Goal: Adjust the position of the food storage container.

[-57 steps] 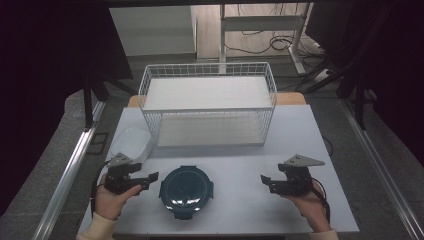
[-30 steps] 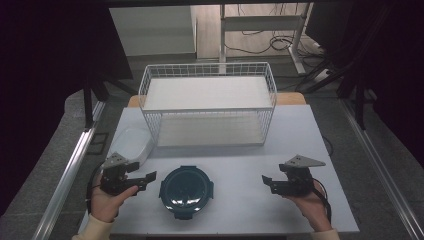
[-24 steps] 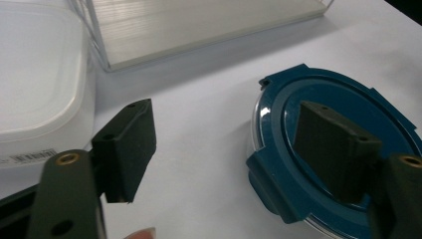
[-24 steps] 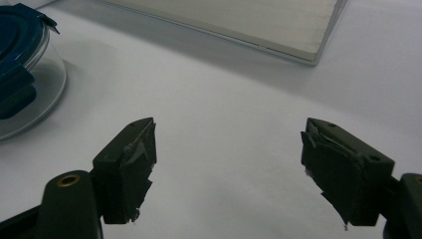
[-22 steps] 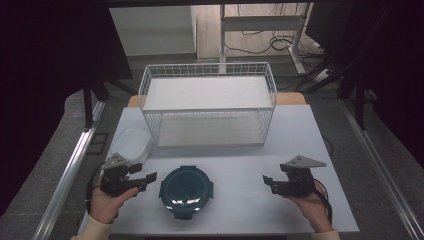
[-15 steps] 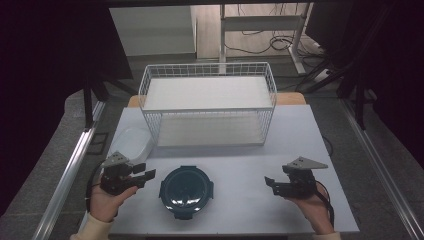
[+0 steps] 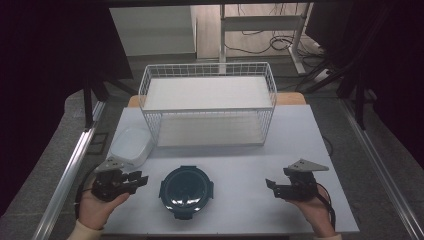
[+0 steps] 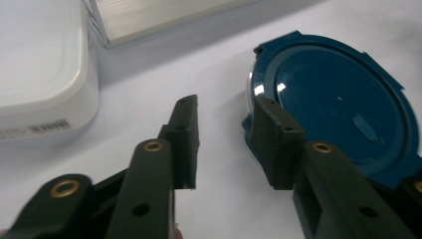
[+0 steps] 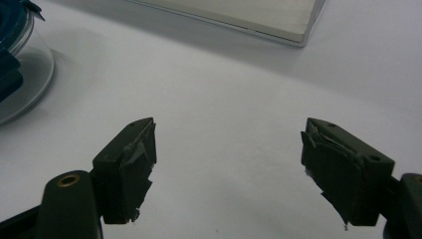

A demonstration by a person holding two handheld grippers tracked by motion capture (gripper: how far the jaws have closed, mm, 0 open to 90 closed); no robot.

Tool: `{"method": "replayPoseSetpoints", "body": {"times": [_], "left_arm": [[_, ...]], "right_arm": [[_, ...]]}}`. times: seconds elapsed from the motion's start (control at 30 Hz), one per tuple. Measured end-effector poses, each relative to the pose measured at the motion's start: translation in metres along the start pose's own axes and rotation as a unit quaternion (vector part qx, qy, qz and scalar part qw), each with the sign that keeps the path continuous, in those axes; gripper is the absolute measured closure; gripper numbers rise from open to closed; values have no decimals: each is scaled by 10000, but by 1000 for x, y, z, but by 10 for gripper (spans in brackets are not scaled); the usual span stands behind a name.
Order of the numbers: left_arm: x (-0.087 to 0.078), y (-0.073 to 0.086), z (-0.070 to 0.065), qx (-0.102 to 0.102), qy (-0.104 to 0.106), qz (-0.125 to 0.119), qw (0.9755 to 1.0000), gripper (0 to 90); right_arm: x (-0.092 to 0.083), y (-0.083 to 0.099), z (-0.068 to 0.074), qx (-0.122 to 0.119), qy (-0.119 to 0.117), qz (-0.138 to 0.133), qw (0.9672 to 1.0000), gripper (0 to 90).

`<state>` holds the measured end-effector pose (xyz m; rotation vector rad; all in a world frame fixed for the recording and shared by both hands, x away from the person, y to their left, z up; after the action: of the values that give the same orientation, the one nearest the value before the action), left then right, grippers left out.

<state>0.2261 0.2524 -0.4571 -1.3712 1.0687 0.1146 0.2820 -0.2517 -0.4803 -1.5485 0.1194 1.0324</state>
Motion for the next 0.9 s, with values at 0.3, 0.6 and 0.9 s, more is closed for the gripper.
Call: {"method": "replayPoseSetpoints", "body": {"times": [0.3, 0.6, 0.9], "left_arm": [[7, 23, -6, -1, 378, 439, 9983, 810], [30, 38, -19, 17, 844, 780, 9934, 871], [40, 38, -30, 98, 1035, 856, 9909, 882]], "right_arm": [[3, 1, 1, -6, 32, 72, 10000, 217], [4, 2, 2, -23, 82, 100, 9999, 215], [5, 3, 3, -44, 105, 88, 9999, 214]]}}
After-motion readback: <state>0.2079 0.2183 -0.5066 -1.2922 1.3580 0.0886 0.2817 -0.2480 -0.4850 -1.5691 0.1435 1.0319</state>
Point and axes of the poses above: each handheld gripper's, and its own axes: x roughly forward along the jaws, y roughly out of its underside, z roughly to its left, the point moved 1 cm from there along x, roughly forward along the jaws, and after that the axes turned 4 degrees about x, right-handed, at the moved point
